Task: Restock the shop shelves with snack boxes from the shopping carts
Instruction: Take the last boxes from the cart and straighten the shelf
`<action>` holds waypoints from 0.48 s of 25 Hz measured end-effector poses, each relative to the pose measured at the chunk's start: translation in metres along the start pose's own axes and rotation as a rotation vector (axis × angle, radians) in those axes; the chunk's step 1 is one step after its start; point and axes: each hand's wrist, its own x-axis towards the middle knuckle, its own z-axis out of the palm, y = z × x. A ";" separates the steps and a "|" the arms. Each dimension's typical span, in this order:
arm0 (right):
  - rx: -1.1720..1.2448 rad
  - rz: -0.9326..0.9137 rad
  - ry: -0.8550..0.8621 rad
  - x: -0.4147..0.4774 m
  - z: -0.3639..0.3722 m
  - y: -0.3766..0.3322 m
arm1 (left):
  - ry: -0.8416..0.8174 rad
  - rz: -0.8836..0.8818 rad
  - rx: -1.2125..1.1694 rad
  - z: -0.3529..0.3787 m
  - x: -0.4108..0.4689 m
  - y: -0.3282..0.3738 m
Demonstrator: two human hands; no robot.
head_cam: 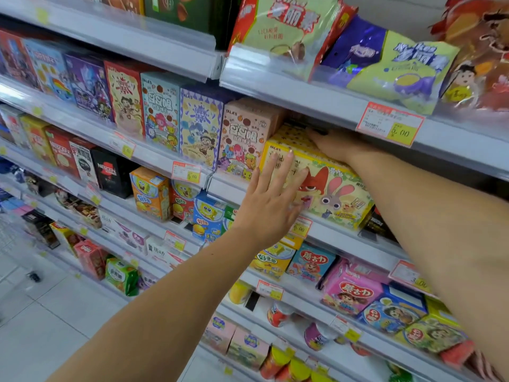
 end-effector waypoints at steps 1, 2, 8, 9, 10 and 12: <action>-0.049 0.004 -0.026 0.003 0.001 0.000 | 0.002 0.001 0.000 0.004 -0.001 0.001; -0.064 -0.014 -0.053 0.006 0.002 0.001 | 0.007 -0.004 -0.002 0.008 -0.002 0.003; -0.055 -0.100 -0.045 0.009 0.007 0.004 | 0.036 -0.005 -0.017 0.018 -0.007 0.010; -0.040 -0.100 0.018 0.004 0.008 -0.001 | 0.040 -0.005 -0.044 0.016 -0.008 0.008; -0.003 -0.108 0.097 -0.001 0.006 -0.009 | 0.048 -0.020 -0.075 0.012 -0.009 0.005; 0.136 -0.166 0.174 -0.016 0.003 -0.038 | 0.085 -0.117 -0.115 0.000 -0.011 -0.008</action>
